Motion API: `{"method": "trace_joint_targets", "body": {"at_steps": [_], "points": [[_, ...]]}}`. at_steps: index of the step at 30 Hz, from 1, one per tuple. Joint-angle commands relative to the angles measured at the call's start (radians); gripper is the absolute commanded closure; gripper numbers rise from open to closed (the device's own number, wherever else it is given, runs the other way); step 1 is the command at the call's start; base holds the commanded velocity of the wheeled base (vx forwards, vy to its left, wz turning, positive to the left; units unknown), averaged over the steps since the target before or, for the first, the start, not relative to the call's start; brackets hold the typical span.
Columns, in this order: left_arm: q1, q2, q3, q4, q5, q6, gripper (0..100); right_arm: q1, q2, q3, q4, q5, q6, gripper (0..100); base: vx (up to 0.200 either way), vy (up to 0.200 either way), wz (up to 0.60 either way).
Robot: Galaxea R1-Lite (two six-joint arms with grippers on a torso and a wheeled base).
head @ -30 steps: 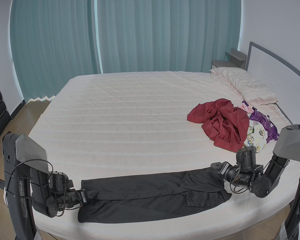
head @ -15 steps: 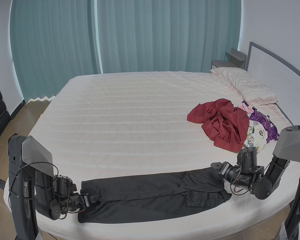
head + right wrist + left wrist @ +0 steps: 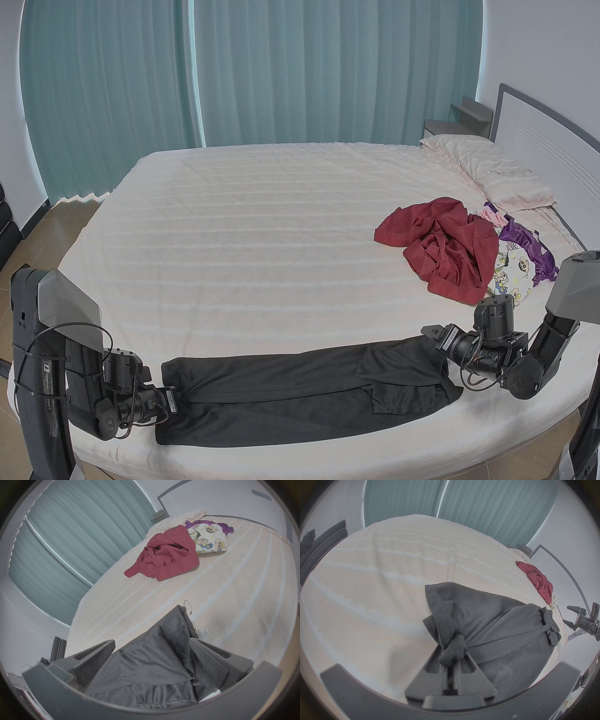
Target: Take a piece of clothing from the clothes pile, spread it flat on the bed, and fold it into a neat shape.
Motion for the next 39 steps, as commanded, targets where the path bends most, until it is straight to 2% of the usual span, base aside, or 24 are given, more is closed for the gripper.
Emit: {"method": "trace_joint_targets", "body": {"at_steps": [1,15,25,35,39], "points": [[0.001,-0.022,0.008,-0.002,0.001,0.001,100,0.0,0.001,0.001,0.0,0.0,0.0,0,0.0,0.0,0.0],[0.047,-0.062,0.005,0.01,0.003,0.025,100,0.005,0.0,0.008,0.0,0.0,0.0,0,0.0,0.0,0.0],[0.13,-0.07,0.006,0.012,0.001,0.074,100,0.005,0.001,0.008,0.0,0.0,0.0,0,0.0,0.0,0.0],[0.138,-0.06,0.003,0.01,-0.001,0.074,100,0.005,0.003,0.009,0.0,0.0,0.0,0,0.0,0.0,0.0],[0.192,-0.082,0.003,0.013,-0.001,0.1,100,0.005,0.004,0.008,0.0,0.0,0.0,0,0.0,0.0,0.0]]}}
